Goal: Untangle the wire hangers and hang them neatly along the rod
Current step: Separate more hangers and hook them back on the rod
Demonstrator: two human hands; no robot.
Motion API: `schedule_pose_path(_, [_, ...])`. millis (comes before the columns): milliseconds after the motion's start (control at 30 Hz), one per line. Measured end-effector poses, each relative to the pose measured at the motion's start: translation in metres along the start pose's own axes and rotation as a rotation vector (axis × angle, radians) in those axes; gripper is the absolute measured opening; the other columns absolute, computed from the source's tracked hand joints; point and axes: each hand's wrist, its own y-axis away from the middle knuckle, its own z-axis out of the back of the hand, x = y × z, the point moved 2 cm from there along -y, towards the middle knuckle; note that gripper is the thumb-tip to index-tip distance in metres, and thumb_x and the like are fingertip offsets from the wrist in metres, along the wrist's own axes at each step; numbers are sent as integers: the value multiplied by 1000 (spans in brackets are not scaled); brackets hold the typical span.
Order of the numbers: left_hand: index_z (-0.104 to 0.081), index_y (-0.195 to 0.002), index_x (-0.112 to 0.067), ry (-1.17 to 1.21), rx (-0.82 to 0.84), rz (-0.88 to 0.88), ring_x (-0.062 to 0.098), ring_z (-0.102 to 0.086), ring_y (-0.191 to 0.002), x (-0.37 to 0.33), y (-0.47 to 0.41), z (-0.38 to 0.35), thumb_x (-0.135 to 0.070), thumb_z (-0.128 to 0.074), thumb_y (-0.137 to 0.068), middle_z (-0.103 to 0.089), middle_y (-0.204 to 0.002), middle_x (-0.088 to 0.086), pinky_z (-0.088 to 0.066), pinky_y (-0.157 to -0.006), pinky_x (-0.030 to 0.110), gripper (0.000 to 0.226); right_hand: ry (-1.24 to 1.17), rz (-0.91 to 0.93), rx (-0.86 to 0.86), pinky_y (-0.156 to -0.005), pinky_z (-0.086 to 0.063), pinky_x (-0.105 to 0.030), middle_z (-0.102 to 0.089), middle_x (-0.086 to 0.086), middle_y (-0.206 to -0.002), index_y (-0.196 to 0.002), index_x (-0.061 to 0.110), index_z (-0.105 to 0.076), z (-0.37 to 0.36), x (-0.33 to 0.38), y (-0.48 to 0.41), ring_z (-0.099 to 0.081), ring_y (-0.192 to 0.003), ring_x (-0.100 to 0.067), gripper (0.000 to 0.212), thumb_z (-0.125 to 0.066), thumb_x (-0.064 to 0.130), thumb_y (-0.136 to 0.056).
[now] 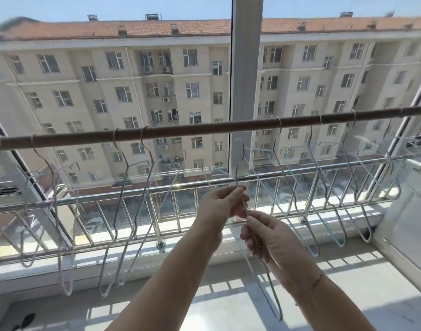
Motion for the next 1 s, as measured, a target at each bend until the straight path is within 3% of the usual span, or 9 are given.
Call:
schedule_pose_path(100, [-71,-90,-7,12,8,-96,13,-59,-59,-43,-6,10,-8,-58,-89,-67,-69,2,-53,-60,22,13,-25,93,70,-43,-40,-17,-60,-5,-57,-102,5,-62,-28,26,-13,-48,-46,-10,16,-51,7,-90])
schedule_pose_path(400, [-70,-83,-8,93,-173,-108,17,-56,-67,-73,-15,39,-9,-57,-89,-67,-66,2,-49,-74,28,15,74,123,138,-50,-41,-19,-61,-4,-61,-102,5,-61,-72,39,-46,-51,-49,-10,15,-50,10,-92])
schedule_pose_path(733, [-67,-85,-7,92,-348,-74,15,-52,-66,-66,-22,73,-8,-56,-90,-60,-71,6,-46,-62,22,12,124,48,138,-52,-42,-19,-63,-5,-64,-102,2,-62,-101,15,-68,-52,-51,-10,18,-51,12,-92])
schedule_pose_path(800, [-66,-96,-6,76,-378,-93,17,-53,-74,-65,-22,76,-9,-58,-89,-59,-77,5,-47,-60,19,10,145,47,131,-56,-45,-20,-65,-5,-68,-99,6,-63,-102,12,-69,-56,-56,-10,15,-52,14,-92])
schedule_pose_path(900, [-51,-127,-6,-104,-450,-195,16,-51,-102,-68,-16,72,-15,-57,-91,-57,-101,-1,-42,-80,23,37,203,54,69,-68,-48,-24,-66,-4,-80,-101,7,-63,-97,10,-68,-60,-74,-13,17,-51,13,-92])
schedule_pose_path(1000, [-41,-137,-7,-271,-492,-384,18,-49,-115,-74,-6,55,-19,-58,-90,-53,-118,4,-41,-94,27,51,306,106,-35,-77,-47,-24,-64,-2,-92,-106,9,-62,-82,15,-62,-59,-88,-13,19,-51,13,-92])
